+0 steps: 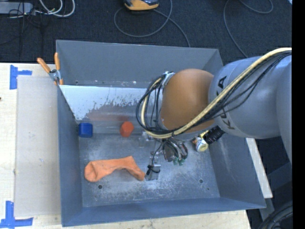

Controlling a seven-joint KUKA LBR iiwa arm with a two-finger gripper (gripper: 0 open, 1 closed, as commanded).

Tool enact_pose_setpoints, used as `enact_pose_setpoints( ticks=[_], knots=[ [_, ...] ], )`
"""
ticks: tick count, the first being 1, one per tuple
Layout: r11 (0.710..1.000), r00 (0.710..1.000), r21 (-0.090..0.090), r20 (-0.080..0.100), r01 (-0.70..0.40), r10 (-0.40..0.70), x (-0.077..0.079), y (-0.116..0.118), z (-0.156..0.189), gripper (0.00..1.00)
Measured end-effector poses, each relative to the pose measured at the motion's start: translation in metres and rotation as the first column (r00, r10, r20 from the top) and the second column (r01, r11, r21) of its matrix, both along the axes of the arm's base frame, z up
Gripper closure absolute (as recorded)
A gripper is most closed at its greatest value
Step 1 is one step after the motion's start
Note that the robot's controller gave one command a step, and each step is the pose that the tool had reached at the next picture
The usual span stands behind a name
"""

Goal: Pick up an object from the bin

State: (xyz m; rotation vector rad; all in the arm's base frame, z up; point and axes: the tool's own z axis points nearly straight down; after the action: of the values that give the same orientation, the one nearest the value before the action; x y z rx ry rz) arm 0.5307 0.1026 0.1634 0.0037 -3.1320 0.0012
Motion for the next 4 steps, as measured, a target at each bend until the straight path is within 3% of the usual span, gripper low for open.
enact_pose_setpoints(
  ticks=[1,2,3,4],
  knots=[
    [1.0,1.0,0.001,0.007,0.003,-0.003,0.002,-0.001,0.004,0.0],
    [0.999,0.999,0.001,0.005,0.044,-0.044,0.008,0.037,-0.07,0.0],
    [0.999,0.999,0.002,0.004,0.035,-0.035,0.006,0.05,-0.119,0.0],
    [0.997,0.997,0.0,0.0,0.074,-0.074,-0.004,0.023,-0.075,0.0]
  ],
)
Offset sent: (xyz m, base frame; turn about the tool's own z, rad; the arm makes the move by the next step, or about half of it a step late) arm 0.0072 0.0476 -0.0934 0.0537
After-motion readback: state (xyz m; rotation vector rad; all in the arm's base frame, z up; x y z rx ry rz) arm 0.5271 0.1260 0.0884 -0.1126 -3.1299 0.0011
